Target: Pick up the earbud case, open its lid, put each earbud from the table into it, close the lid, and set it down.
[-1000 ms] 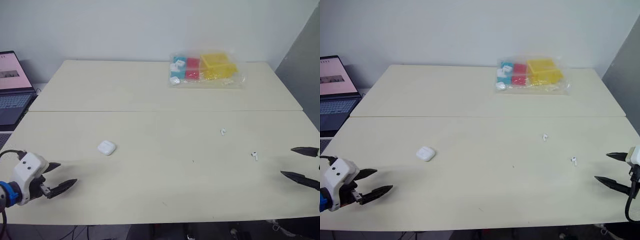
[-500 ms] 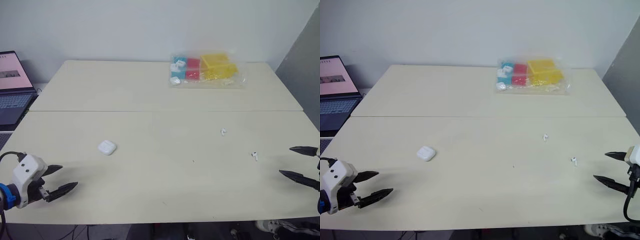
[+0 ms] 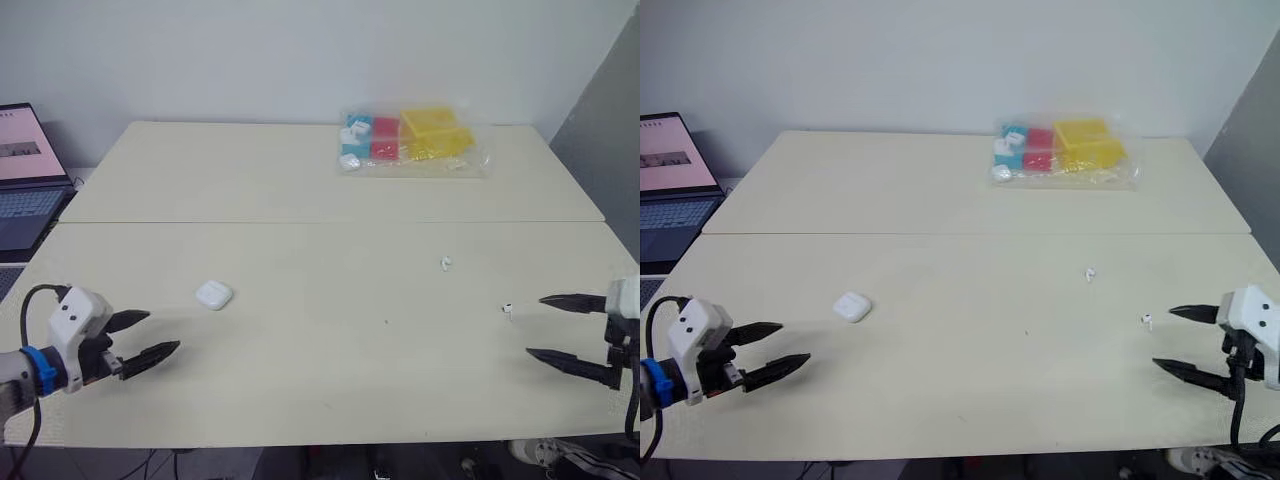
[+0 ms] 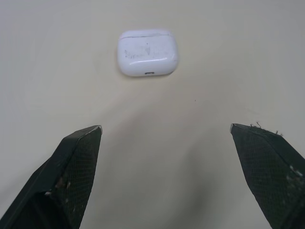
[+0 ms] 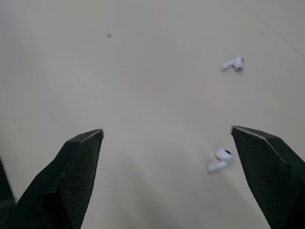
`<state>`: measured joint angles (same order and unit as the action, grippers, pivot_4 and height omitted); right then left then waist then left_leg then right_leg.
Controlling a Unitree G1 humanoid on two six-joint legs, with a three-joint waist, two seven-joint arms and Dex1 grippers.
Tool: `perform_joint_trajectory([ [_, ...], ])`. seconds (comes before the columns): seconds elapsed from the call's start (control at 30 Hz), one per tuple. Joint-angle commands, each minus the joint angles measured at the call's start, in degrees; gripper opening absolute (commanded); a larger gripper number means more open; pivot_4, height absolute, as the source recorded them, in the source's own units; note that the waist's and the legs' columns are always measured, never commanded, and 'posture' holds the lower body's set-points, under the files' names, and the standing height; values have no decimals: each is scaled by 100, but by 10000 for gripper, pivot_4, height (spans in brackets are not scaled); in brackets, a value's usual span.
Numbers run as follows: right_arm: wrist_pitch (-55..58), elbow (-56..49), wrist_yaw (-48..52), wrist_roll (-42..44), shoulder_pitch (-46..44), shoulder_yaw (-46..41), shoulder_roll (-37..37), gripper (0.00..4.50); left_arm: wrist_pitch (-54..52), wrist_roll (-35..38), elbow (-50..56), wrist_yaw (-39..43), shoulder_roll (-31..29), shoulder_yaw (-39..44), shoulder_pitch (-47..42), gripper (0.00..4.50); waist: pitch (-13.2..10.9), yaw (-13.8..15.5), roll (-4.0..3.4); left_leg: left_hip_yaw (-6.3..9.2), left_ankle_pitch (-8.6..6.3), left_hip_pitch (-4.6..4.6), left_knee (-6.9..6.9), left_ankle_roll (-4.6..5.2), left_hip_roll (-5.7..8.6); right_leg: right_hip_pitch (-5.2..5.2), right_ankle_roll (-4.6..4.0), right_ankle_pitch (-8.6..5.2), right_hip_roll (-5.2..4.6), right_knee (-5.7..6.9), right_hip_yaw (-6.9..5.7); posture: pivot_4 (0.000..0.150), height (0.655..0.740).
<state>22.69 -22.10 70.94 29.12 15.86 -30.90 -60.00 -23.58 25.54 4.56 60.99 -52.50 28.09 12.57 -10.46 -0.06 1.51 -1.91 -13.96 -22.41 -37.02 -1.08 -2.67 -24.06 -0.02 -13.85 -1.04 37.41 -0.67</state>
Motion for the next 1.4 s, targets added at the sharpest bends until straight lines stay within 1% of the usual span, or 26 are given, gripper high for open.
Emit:
perform_joint_trajectory([
  [0.03,667,-615,-125,681,-437,83,-218,44666,-64,-121,19,-173,44,-346,-247,45000,0,-1,0,0,0,4,-1,0,0,1,-1,-1,0,3,1,1500,7400],
  [0.1,1034,-760,-189,943,-574,133,-263,44666,-131,-170,-31,-288,85,-504,-354,45000,3,-2,6,0,0,9,-1,0,2,0,-2,-1,0,12,5,1500,7400],
  [0.2,1184,-1088,-247,1152,-872,487,-283,44666,-214,-237,-136,-718,385,-796,-819,45000,8,3,13,-1,0,8,0,0,2,1,17,9,0,12,5,1500,7400],
  [0.27,1295,-1202,-384,1282,-1180,705,-260,44666,-234,-280,-141,-768,469,-950,-957,45000,8,5,17,1,0,3,-4,0,2,-1,23,13,1,18,2,1500,7400],
  [0.47,1333,-1297,-618,1353,-2034,1378,-161,44666,104,-609,-565,-987,736,-1418,-1428,45000,12,4,23,1,1,7,-6,1,4,-2,24,14,2,26,4,1500,7400],
  [0.57,1319,-1230,-679,1312,-2293,1588,-93,44666,261,-737,-926,-1028,812,-1534,-1714,45000,14,5,27,1,1,5,-8,1,4,-2,24,14,3,27,3,1500,7400],
  [0.83,1254,-1255,-717,1256,-2425,1822,-8,44666,533,-877,-1593,-802,777,-1723,-2193,45000,14,4,28,2,1,3,-7,1,3,-3,23,14,4,28,2,1500,7400],
  [1.03,1252,-1268,-748,1277,-2453,1852,-5,44666,867,-957,-1971,-329,770,-1955,-2509,45000,15,11,28,2,1,5,-9,2,4,-3,23,14,3,34,2,1500,7400],
  [1.2,1284,-1316,-761,1323,-2561,1911,-10,44666,1217,-1243,-2608,8,686,-2259,-2948,45000,15,19,29,2,2,5,-17,2,7,-2,24,14,15,39,1,1500,7400],
  [1.4,1327,-1382,-796,1363,-2613,1930,-1,44666,1169,-1268,-2816,214,603,-2290,-2985,45000,16,7,29,2,2,5,-17,2,3,-2,24,14,19,42,2,1500,7400],
])
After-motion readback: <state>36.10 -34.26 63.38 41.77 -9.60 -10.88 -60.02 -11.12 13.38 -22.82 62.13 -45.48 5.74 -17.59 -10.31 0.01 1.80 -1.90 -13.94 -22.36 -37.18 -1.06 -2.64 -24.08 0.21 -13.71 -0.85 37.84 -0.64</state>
